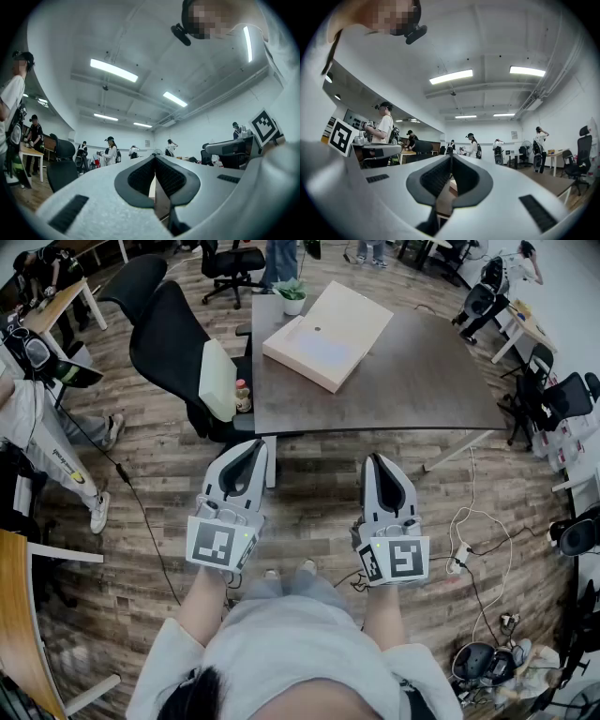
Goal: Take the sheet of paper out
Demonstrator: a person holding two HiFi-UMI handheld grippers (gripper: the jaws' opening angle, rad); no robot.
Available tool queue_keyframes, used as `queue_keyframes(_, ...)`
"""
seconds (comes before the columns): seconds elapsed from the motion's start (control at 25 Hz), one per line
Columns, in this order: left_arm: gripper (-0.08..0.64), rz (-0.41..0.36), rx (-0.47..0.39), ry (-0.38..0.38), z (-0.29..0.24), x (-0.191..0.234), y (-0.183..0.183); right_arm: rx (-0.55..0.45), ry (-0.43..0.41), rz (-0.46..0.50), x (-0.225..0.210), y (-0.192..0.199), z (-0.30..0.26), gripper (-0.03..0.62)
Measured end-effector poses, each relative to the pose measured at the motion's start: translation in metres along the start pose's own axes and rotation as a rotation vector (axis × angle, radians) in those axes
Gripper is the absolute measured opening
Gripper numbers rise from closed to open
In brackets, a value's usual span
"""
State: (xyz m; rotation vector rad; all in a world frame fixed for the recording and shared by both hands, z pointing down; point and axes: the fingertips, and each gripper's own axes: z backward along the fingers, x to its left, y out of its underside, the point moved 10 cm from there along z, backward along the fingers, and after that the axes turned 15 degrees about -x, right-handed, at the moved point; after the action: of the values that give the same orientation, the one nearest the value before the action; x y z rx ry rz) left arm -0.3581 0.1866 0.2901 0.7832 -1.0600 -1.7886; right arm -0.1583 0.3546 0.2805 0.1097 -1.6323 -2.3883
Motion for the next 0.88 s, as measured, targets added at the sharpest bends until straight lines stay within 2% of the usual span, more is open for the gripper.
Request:
queue_keyframes(0.6,0.009,0.003,0.004,-0.004,0.008,0.008,-0.005,-0.007,0.016,-0.019,0.012,0.000,0.002,0.017)
queue_keyframes(0.88,0.009,0.001,-0.032,0.012,0.020,0.015,-0.014,-0.050,0.059,-0.082,0.023,-0.006,0.008,0.017)
